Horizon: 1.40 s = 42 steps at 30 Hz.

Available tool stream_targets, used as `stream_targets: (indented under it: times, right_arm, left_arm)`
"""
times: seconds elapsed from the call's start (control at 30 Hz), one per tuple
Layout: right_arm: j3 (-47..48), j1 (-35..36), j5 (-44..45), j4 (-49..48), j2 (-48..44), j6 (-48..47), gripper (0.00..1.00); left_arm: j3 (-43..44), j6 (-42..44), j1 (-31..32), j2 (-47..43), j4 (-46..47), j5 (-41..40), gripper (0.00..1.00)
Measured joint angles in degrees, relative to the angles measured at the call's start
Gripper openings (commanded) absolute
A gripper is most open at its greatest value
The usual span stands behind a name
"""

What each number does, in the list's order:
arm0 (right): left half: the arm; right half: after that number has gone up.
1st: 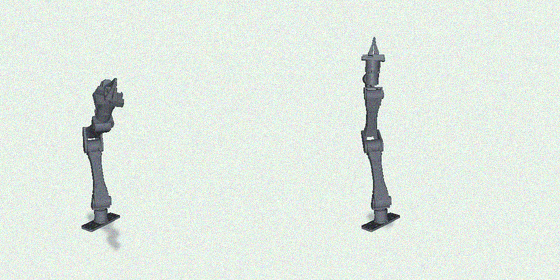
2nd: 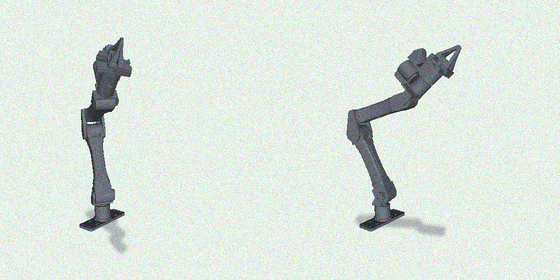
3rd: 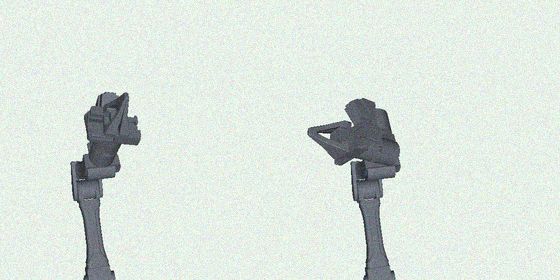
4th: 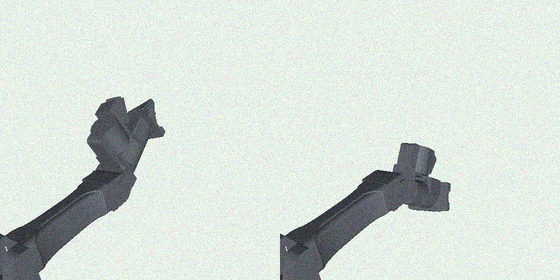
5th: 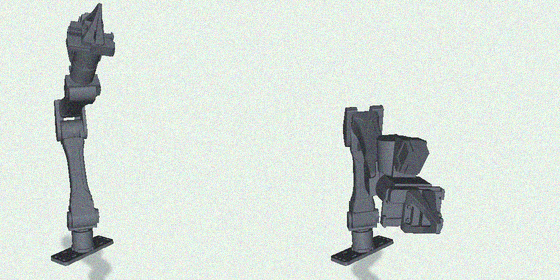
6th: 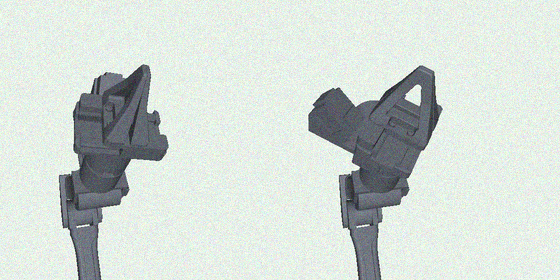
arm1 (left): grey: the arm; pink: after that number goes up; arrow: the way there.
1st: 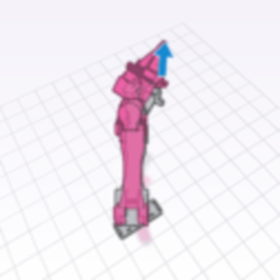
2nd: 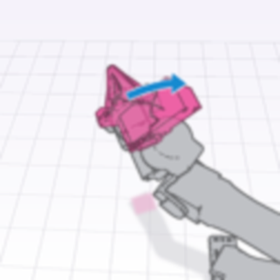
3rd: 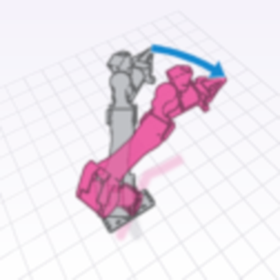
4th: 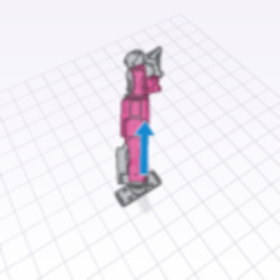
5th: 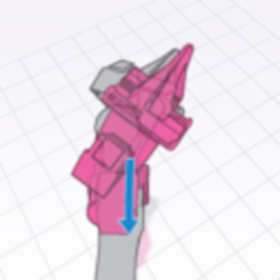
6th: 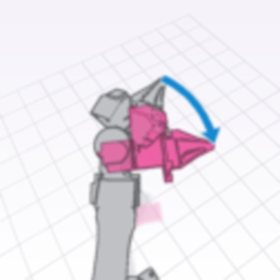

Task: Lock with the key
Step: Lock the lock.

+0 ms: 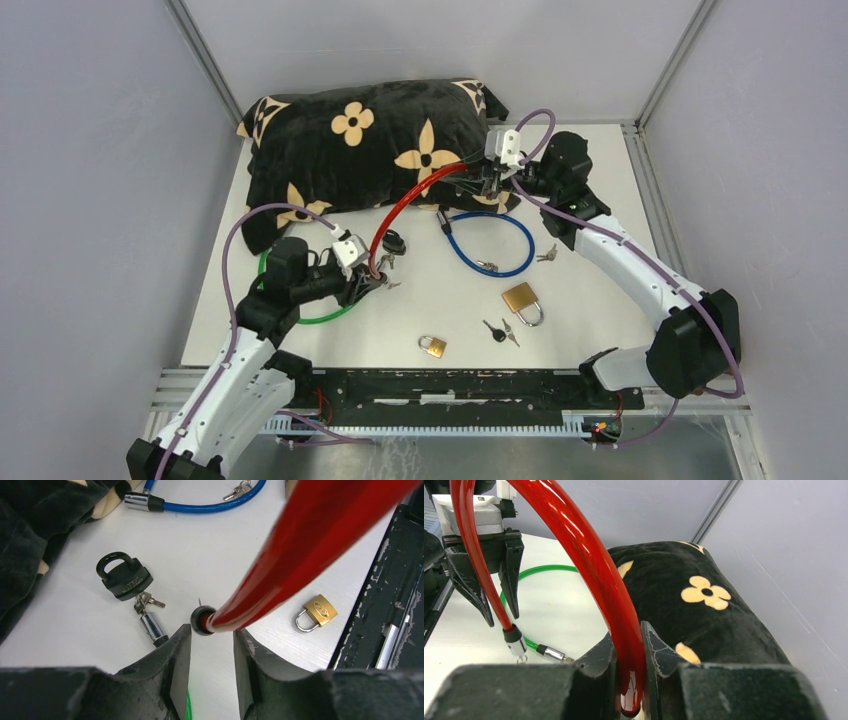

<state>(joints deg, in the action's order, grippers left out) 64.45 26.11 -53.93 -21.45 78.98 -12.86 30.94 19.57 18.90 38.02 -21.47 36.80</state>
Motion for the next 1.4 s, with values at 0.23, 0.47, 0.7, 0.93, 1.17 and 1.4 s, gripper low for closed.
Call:
stream_targets:
  times: [0.23,0.47,0.7,0.93,1.17,1.4]
  right_arm:
    - [0.74,0.0,-0.17,-0.02,0.0,0.72,0.0]
    - [0.74,0.02,0.24,-0.09,-0.02,1.36,0.0]
    - [0.74,0.57,1.51,-0.26,-0.07,2.19,0.0]
    - [-0.24,10.84,14.58,-1.92,-1.9,3.5,0.0]
    - [-3.89,25.16,23.23,-10.47,-1.53,7.98,0.0]
    - [-3.3,29.49,25.27,-14.12,7.06,9.25,0.0]
  left_arm:
    - [-0.42,-2.47,0.0,-0.07,2.29,-1.64,0.53]
    - [-1.07,-3.96,0.11,-0.33,4.92,3.96,0.4]
    - [-1.9,-8.94,0.26,0.52,8.04,3.82,0.02]
    - [-6.1,-35.06,-0.98,0.79,18.12,-2.69,0.02]
    - [-12.96,-69.53,-11.69,-5.05,30.93,-8.48,0.02]
    - [-18.03,-89.9,-17.94,-8.9,33.81,-10.97,0.02]
